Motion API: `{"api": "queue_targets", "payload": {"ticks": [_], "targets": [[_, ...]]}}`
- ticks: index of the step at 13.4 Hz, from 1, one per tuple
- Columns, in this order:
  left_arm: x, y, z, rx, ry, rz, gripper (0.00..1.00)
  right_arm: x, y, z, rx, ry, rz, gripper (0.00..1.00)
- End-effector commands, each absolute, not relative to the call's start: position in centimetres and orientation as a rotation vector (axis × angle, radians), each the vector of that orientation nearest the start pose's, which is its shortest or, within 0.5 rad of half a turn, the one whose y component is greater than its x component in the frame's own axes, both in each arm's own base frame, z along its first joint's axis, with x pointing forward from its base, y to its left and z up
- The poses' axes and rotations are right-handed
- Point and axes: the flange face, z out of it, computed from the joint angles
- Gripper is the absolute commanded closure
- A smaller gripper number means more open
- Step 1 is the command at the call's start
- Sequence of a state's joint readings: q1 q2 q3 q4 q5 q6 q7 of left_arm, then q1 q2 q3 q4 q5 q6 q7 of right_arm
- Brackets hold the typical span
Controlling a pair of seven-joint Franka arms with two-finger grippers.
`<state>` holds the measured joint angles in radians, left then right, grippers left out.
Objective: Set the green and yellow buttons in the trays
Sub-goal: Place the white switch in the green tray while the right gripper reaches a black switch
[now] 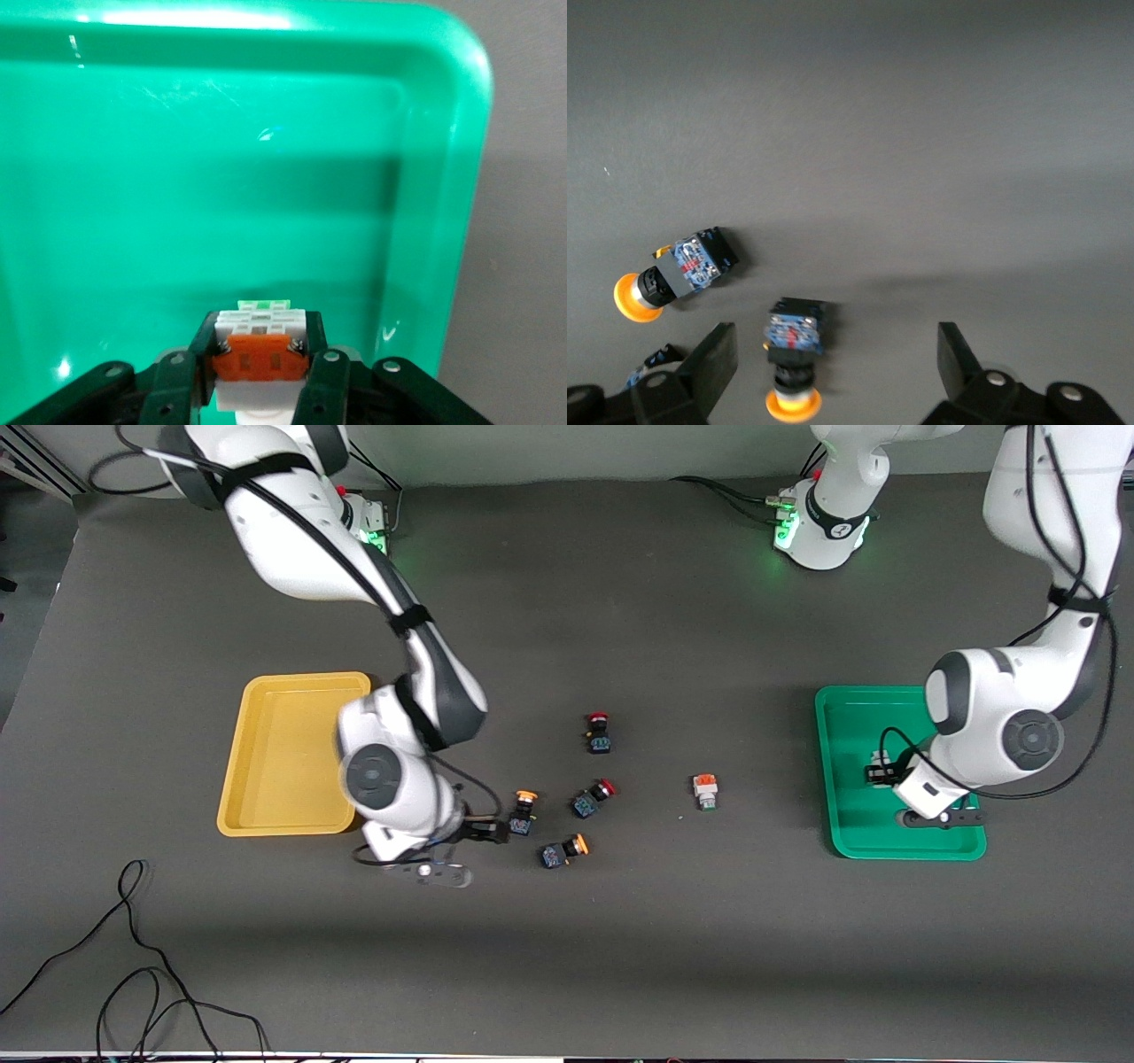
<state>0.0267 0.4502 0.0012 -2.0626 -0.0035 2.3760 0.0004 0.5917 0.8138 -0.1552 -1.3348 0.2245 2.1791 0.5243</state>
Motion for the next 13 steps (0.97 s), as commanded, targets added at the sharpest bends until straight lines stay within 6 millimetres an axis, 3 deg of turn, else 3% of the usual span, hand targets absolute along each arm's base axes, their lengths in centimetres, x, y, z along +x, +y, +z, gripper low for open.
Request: {"api": "queue_targets", "payload": {"ticks": [1, 2, 3, 4, 6, 9, 10, 11, 12, 13], "targets": [[57.5, 1.2, 18.6, -3.128, -0.012, 0.202, 0.70, 65.6, 37.2, 22.3, -3.037, 0.263, -0.021, 0.00], [57.5, 1.4, 18.8, -3.128, -0.019, 0.202, 0.68, 65.4, 37.5, 21.8, -3.040, 0.277, -0.016, 0.00], [57.7, 1.4, 19.1, -3.128, -0.007, 0.209, 0.38, 64.8, 38.2, 21.3, -3.046, 0.275, -0.006, 0.00], [57.9, 1.4, 19.6, -3.129, -0.005, 0.202, 0.00, 64.1, 39.1, 20.6, -3.054, 0.262, 0.007, 0.00], [58.8, 1.7, 22.4, -3.127, -0.013, 0.228, 0.00, 63.1, 40.2, 18.9, -3.076, 0.231, 0.031, 0.00], [61.1, 2.0, 29.3, -3.121, -0.018, 0.312, 0.00, 62.1, 41.0, 17.2, -3.100, 0.199, 0.052, 0.01], [61.8, 2.1, 32.0, -3.119, -0.021, 0.327, 0.00, 61.8, 41.2, 17.1, -3.106, 0.187, 0.050, 0.08], [62.4, 2.1, 34.7, -3.118, -0.020, 0.336, 0.00, 61.9, 41.3, 17.1, -3.120, 0.165, 0.027, 0.20], [63.0, 2.8, 37.2, -3.121, -0.018, 0.330, 0.00, 61.9, 41.3, 17.1, -3.138, 0.139, 0.006, 0.53], [63.5, 3.5, 39.4, -3.130, 0.000, 0.325, 0.00, 61.9, 41.2, 17.1, -3.150, 0.132, -0.002, 0.70]]}}
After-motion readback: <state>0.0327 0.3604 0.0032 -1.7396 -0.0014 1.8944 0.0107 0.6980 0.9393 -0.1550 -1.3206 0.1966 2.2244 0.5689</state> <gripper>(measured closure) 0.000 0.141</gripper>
